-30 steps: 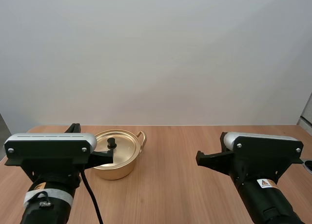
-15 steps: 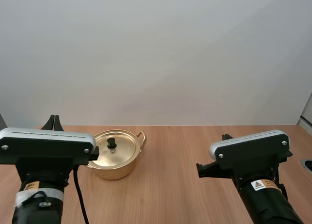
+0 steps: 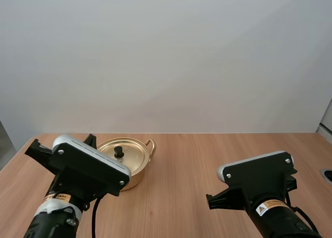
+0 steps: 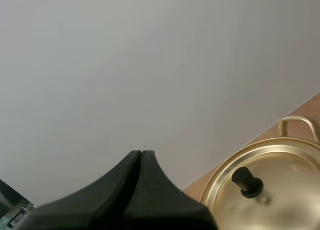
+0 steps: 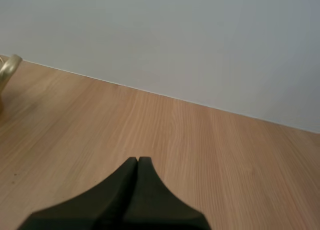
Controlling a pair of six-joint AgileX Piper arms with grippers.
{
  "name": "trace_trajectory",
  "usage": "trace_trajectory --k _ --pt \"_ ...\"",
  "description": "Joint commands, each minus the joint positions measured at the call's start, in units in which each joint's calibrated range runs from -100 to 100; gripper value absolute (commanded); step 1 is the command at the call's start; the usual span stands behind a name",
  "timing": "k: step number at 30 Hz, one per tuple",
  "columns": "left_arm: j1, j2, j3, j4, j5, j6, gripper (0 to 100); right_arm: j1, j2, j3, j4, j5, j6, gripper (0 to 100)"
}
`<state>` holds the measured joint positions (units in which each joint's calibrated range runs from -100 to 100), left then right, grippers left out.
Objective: Open the pot, put the car inside, and close it
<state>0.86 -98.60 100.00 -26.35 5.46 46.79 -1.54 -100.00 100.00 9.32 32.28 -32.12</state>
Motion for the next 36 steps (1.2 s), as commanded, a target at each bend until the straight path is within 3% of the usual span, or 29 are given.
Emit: trace_trajectory --k 1,6,13,17,36 --pt "0.03 0.0 0.0 5.5 1.3 -17.5 0 0.0 0.0 0.0 -2.4 -0.2 24.3 0" --pt "0.03 0.0 0.0 5.6 1.8 -36.3 0 0.0 0.0 0.0 -2.7 -0.4 24.3 0" --pt "0.03 0.0 0.0 11.2 19.7 -39.9 0 0.0 0.0 0.0 -7.1 -0.4 24.3 0" --pt "0.03 0.0 0.0 14.8 22.5 -48.8 0 0.0 0.0 0.0 -7.6 -0.6 24.3 0" --pt "0.03 0.0 0.0 16.4 21.3 -49.3 0 0.0 0.0 0.0 -7.6 -1.3 24.3 0"
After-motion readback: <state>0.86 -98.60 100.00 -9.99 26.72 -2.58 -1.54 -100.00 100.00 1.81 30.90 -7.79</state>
